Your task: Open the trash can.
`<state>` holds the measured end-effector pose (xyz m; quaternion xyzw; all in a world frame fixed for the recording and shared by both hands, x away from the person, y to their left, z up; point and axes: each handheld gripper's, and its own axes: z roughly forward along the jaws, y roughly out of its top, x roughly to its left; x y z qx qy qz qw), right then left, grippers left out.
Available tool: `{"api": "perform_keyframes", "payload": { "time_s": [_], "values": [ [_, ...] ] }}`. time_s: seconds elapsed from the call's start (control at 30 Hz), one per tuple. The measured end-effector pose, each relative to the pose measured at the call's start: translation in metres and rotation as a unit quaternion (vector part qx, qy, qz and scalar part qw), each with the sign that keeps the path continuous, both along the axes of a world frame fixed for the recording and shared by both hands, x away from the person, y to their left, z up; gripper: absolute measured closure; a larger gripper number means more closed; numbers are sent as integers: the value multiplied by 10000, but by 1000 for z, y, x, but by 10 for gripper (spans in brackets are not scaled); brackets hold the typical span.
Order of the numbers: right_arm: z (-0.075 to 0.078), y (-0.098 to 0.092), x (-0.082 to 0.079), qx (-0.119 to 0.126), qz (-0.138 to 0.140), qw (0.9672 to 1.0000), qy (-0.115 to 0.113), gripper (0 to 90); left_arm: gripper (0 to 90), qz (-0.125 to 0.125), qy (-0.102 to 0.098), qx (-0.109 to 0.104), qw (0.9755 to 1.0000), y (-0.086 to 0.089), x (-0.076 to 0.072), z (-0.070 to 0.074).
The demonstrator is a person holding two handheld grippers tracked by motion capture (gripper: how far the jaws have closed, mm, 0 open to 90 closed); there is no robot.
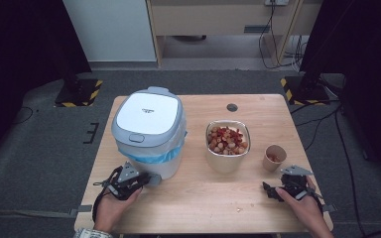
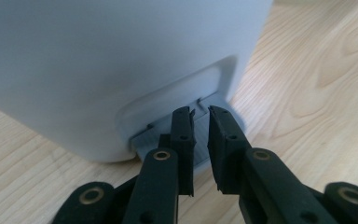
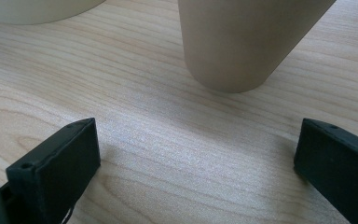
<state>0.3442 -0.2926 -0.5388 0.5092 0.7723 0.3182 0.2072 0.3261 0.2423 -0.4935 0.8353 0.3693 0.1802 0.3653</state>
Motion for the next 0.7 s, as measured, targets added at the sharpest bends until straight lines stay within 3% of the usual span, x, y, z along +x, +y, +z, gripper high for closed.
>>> {"api": "perform_keyframes", "payload": {
  "time_s": [0.2, 0.43, 0.53, 0.7],
  "values": [
    [0, 0, 0, 1, -1, 10000, 1, 5, 833, 130, 141, 24, 9998, 0, 5, -5],
    [0, 0, 0, 0, -2, 10000, -1, 5, 894, 201, 131, 134, 9996, -2, 5, -6],
    [0, 0, 0, 1, -3, 10000, -2, 5, 897, 220, 215, 32, 9995, 0, 6, -8],
    [0, 0, 0, 1, -5, 10000, -2, 5, 898, 232, 198, 120, 9995, -2, 5, -9]
  ]
}}
